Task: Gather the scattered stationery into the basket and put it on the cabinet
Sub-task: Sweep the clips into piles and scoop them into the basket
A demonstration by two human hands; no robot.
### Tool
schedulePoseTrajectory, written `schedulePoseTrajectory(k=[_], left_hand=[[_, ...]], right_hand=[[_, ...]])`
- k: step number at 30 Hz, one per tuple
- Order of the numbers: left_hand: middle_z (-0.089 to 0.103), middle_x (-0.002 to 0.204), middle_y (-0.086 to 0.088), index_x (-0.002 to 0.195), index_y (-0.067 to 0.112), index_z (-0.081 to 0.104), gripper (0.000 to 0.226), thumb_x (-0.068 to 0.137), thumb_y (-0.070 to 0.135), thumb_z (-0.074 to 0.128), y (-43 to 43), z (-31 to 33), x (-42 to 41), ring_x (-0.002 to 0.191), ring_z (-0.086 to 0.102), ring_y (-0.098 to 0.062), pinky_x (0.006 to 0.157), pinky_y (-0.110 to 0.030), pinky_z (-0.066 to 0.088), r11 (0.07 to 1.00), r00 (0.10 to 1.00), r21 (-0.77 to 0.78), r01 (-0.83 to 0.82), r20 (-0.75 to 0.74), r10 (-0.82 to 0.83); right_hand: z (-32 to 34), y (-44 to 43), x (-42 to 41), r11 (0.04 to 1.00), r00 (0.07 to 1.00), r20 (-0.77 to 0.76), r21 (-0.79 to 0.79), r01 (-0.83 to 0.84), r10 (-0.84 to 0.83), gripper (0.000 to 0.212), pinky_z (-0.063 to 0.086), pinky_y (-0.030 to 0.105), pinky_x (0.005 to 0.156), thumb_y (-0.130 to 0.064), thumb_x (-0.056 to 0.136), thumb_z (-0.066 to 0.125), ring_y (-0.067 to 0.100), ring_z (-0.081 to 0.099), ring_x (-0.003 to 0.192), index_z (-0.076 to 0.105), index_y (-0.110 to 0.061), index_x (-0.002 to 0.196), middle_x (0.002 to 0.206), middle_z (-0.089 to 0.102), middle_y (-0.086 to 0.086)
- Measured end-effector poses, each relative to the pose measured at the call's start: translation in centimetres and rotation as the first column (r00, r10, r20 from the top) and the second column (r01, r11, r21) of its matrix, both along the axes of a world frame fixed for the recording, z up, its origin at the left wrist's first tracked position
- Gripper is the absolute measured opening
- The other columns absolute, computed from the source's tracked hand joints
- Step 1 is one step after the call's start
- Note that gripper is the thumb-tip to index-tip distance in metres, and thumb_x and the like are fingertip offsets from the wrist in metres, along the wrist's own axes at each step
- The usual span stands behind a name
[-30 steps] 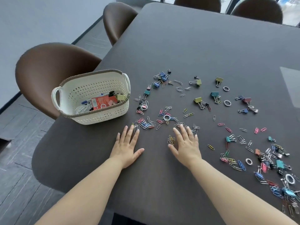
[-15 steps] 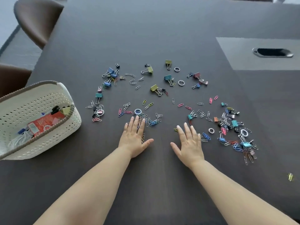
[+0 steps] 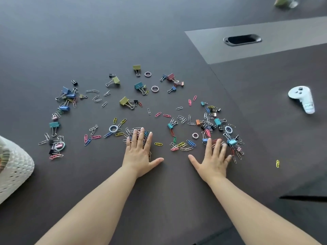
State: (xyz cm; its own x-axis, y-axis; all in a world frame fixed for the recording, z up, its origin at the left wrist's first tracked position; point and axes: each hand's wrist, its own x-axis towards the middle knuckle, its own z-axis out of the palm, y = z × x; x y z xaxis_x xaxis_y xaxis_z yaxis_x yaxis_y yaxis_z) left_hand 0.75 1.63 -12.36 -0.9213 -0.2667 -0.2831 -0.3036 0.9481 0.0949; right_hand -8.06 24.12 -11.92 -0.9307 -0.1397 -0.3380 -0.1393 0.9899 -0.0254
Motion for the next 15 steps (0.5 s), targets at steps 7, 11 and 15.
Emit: schedulePoseTrajectory(k=[7, 11, 15], left_hand=[[-0.018, 0.155, -0.001, 0.144, 0.022, -0.018, 0.109, 0.052, 0.081, -0.029, 3.2, -0.4, -5.0, 0.140, -0.022, -0.021, 0.113, -0.042, -0.010, 1.000, 1.000, 0.028, -0.007, -0.030, 0.007], [-0.016, 0.155, 0.000, 0.144, 0.022, -0.017, 0.093, 0.065, 0.071, -0.016, 5.2, -0.3, -7.6, 0.141, -0.021, -0.019, 0.114, -0.041, -0.009, 0.999, 0.999, 0.044, 0.019, -0.044, -0.017], [-0.018, 0.155, 0.000, 0.138, 0.025, -0.022, 0.084, 0.065, 0.067, -0.015, 8.2, -0.1, -10.4, 0.140, -0.024, -0.018, 0.113, -0.039, -0.012, 0.990, 0.994, 0.096, 0.102, -0.054, -0.097]], right_hand=[[-0.1, -1.4, -4.9, 0.904, 0.924, -0.025, -0.199, -0.379, 0.382, 0.088, -0.006, 0.040, 0.119, -0.072, 0.076, 0.011, 0.020, -0.019, 0.143, -0.014, -0.025, 0.146, 0.156, -0.019, 0.002], [0.4, 1.9, -6.5, 0.926, 0.951, -0.088, -0.218, -0.309, 0.297, 0.084, -0.006, 0.039, 0.117, -0.065, 0.076, 0.004, 0.019, -0.015, 0.144, -0.007, -0.021, 0.147, 0.156, -0.015, 0.002], [0.9, 6.8, -7.9, 0.979, 0.987, -0.129, -0.168, -0.118, 0.097, 0.071, -0.005, 0.041, 0.117, -0.050, 0.095, 0.028, 0.022, -0.013, 0.144, -0.004, -0.016, 0.148, 0.157, -0.013, 0.006]])
